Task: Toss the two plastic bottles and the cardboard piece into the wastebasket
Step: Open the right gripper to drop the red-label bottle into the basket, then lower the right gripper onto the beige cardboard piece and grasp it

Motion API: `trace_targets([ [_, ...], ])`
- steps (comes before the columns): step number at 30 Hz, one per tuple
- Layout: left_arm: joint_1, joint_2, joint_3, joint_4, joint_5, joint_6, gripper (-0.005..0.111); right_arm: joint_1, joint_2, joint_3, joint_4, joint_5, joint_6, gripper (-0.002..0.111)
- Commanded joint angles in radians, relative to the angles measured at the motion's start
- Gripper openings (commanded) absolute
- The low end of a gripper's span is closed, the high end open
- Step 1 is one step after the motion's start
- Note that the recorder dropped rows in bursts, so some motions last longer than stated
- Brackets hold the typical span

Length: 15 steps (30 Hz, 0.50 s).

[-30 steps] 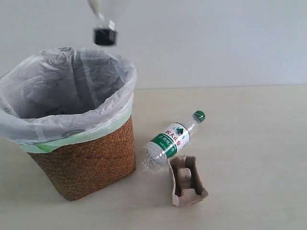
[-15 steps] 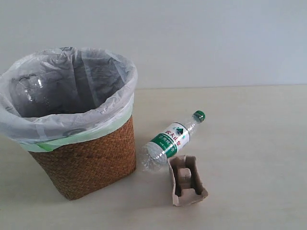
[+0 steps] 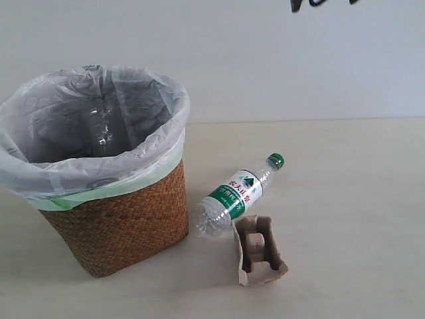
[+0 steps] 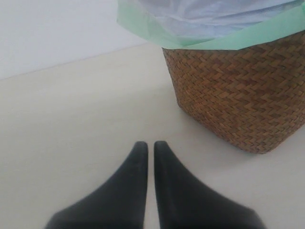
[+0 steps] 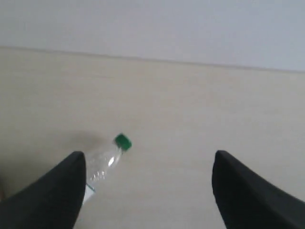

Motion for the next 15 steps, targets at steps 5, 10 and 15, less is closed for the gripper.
trace_targets([
  [5,0.003,-0.002,0.004,-0.008,-0.008,-0.009,0.004,-0.021,-0.016,0.334,0.141,0.002,-0.025,0.066],
  [10,0.003,-0.002,0.004,-0.008,-0.008,-0.009,0.004,-0.021,-0.016,0.518,0.279,-0.09,-0.037,0.066],
  [15,0.003,-0.002,0.004,-0.008,-0.008,-0.009,0.004,0.006,-0.016,0.655,0.336,-0.227,-0.037,0.066],
])
